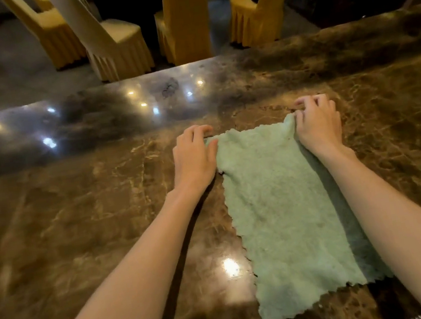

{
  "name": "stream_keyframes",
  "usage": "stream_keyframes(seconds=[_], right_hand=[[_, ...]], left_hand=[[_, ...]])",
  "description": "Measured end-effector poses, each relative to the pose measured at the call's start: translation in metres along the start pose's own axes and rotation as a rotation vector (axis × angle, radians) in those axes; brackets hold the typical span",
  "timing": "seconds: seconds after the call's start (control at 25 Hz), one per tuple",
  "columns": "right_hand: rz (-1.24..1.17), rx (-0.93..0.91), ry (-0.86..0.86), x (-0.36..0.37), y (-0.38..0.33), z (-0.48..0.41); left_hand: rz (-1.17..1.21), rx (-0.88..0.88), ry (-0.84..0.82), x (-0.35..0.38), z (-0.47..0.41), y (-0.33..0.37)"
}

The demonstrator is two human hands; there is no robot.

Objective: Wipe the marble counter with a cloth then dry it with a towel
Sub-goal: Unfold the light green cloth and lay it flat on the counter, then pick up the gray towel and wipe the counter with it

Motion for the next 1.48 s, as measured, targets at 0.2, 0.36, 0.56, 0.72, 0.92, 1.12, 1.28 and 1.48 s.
stream_keyframes(seconds=[0.2,0.36,0.56,0.72,0.92,1.12,1.28,1.48], right_hand=[[-0.243,-0.152,0.026,-0.026,-0.099,0.026],[-0.579,-0.405,-0.219,-0.032,-0.231,0.101],[-0.72,-0.499,-0.507,-0.003,-0.378,0.201],[-0.803,-0.425,-0.788,0.035,-0.49,0.261],[-0.605,-0.84,-0.586,0.048,-0.595,0.319],[-0.395,-1.068,-0.432,0.061,-0.634,0.352],[-0.673,-0.792,-0.299,0.033,-0.628,0.308],[-1.008,-0.522,-0.036,-0.052,-0.601,0.212]], left_hand=[[0.09,0.038,0.105,-0.108,0.065,-0.053],[-0.053,-0.181,0.341,-0.224,0.166,-0.165],[-0.31,-0.618,0.448,-0.335,0.25,-0.304],[-0.457,-0.781,0.367,-0.373,0.267,-0.373],[-0.5,-0.768,0.368,-0.37,0.269,-0.39],[-0.53,-0.736,0.384,-0.37,0.27,-0.391],[-0.538,-0.732,0.356,-0.369,0.269,-0.392],[-0.527,-0.735,0.353,-0.369,0.269,-0.391]])
Point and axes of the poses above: each hand's wrist, its own z-axis away from the middle knuckle, its own x-axis out of the palm, y = z × x, the point moved 8 cm from there along -z, towards the middle knuckle, and after that the axes turned 5 degrees about y, right-handed, at the moved point
